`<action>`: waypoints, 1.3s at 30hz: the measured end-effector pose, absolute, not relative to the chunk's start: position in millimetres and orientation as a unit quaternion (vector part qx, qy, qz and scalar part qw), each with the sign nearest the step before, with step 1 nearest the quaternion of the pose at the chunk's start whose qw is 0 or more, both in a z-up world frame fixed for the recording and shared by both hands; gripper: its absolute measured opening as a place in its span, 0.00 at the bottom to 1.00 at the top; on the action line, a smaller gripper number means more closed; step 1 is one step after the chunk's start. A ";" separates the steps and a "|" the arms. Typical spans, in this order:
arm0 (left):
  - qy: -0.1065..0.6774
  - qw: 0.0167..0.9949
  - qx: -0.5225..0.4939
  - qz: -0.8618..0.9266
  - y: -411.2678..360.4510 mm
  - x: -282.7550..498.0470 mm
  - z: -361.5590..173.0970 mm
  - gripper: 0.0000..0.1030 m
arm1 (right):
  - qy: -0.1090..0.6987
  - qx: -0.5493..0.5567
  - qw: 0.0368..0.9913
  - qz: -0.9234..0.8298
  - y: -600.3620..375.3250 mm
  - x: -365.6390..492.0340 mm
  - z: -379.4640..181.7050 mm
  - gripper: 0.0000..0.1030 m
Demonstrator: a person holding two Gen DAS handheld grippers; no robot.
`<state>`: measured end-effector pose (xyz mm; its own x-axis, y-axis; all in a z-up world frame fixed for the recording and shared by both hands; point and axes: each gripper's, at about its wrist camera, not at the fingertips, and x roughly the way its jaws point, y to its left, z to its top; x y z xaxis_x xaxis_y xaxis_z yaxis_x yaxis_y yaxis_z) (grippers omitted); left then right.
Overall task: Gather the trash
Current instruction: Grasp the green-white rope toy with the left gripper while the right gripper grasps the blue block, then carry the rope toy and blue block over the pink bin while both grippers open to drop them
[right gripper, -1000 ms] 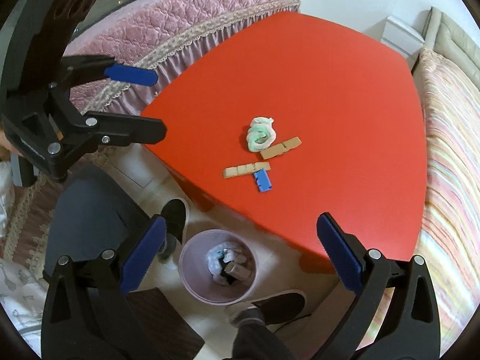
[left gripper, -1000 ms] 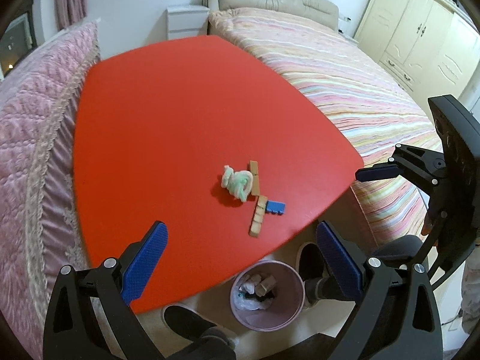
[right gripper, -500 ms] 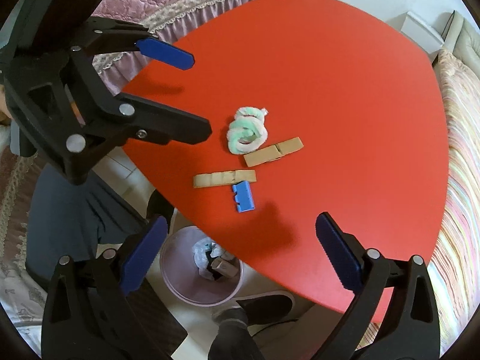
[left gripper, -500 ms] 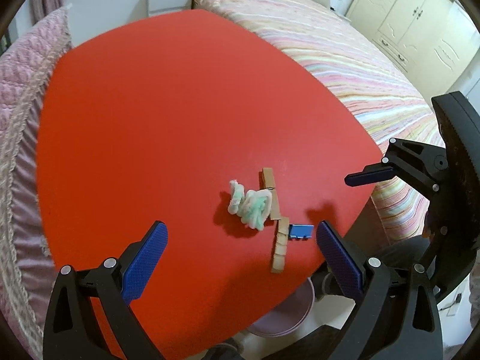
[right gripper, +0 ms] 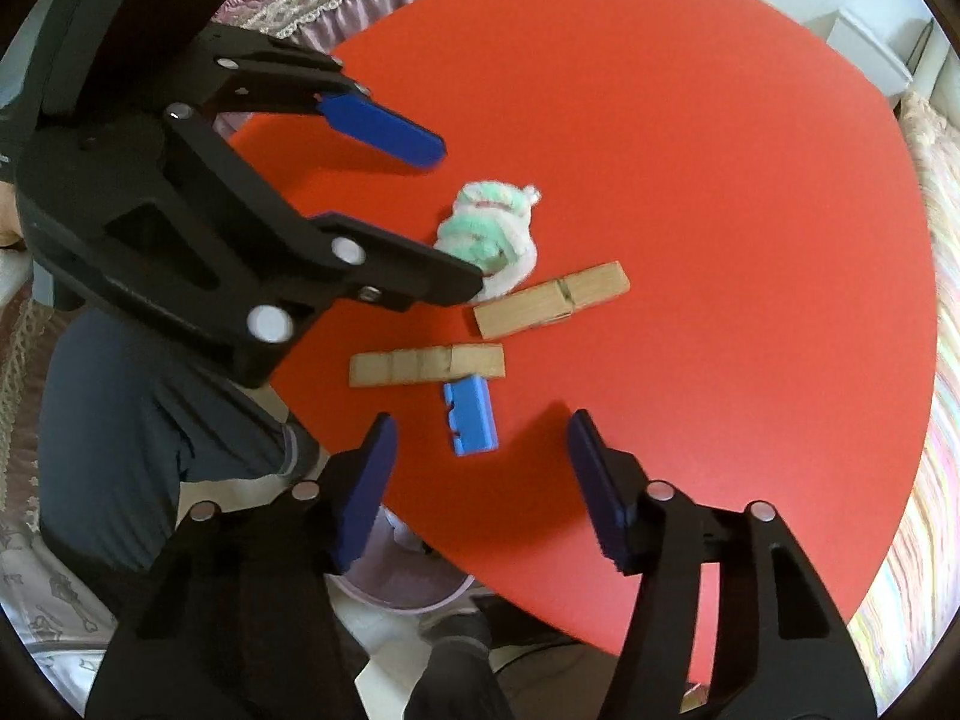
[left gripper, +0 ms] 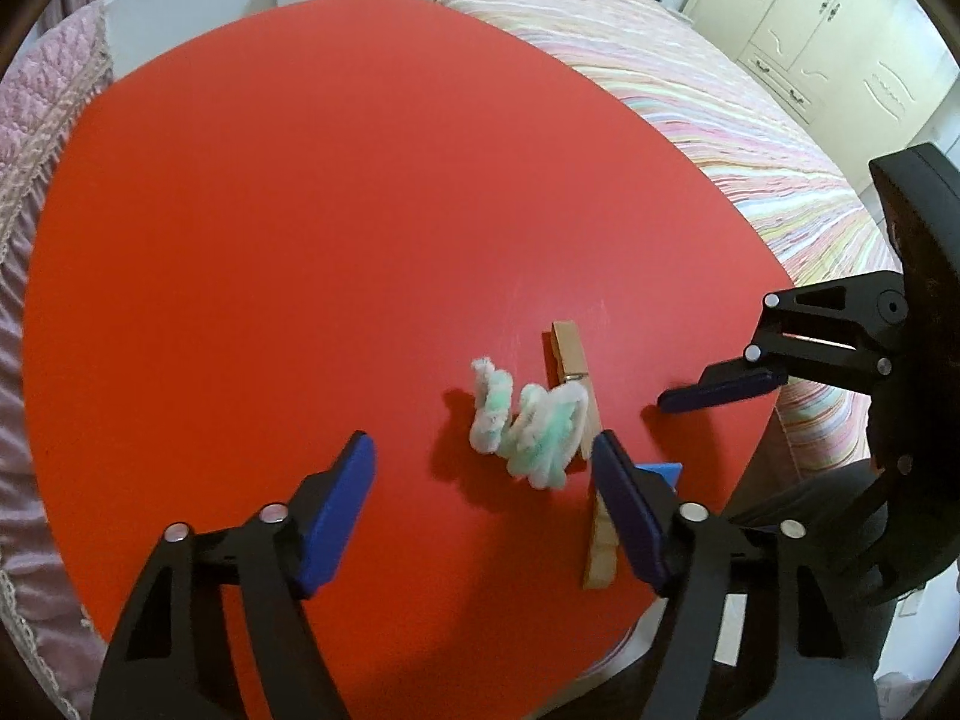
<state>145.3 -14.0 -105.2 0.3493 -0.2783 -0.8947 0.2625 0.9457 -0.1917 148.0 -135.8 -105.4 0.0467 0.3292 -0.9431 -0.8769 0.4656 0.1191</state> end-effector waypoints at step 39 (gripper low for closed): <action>0.496 0.861 0.029 -0.106 -30.1 91.7 -47.5 0.10 | 0.498 -0.204 0.750 0.385 -172.7 129.9 -56.4 0.15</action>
